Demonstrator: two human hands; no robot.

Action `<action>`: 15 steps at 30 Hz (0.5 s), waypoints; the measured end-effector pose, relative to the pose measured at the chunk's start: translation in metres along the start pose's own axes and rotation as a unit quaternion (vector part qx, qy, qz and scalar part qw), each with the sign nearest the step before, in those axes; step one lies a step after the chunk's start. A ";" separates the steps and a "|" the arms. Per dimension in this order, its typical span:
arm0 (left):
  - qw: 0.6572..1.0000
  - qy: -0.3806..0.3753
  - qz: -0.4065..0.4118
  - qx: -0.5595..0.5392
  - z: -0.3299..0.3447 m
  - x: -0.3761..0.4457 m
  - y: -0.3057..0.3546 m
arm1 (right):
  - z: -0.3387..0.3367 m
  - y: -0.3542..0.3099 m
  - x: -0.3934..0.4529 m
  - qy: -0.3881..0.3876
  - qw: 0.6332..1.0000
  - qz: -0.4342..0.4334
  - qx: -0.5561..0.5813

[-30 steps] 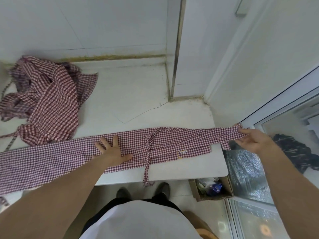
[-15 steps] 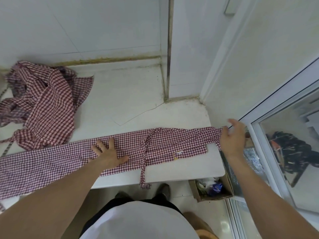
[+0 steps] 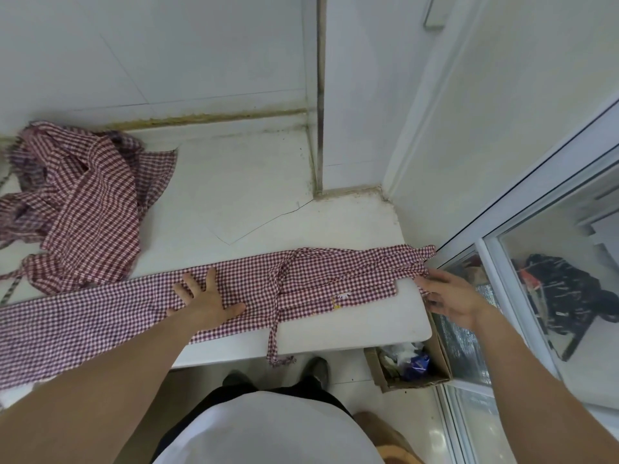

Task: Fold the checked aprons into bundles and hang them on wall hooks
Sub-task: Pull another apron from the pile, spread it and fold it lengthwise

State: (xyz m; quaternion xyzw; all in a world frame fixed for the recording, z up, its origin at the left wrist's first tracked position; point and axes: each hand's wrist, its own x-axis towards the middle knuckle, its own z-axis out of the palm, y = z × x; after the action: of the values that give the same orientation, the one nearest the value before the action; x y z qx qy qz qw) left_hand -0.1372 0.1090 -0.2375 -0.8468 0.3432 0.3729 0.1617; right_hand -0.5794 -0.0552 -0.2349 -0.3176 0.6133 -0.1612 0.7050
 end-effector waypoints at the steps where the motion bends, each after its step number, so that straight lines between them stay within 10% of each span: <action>1: 1.000 0.001 -0.001 0.002 0.000 0.000 0.000 | 0.003 0.002 0.001 0.038 0.999 -0.017 0.036; 11: 1.000 0.002 -0.005 0.019 0.000 0.002 0.002 | -0.028 0.001 -0.005 0.220 0.958 -0.023 0.182; 15: 1.000 -0.002 -0.006 0.022 -0.001 0.000 0.004 | -0.021 0.011 -0.006 0.416 0.906 -0.076 -0.010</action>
State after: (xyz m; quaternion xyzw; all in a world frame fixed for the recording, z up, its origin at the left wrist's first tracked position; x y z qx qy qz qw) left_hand -0.1398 0.1058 -0.2368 -0.8442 0.3459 0.3664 0.1828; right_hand -0.6026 -0.0479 -0.2384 -0.2745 0.8267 -0.3250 0.3683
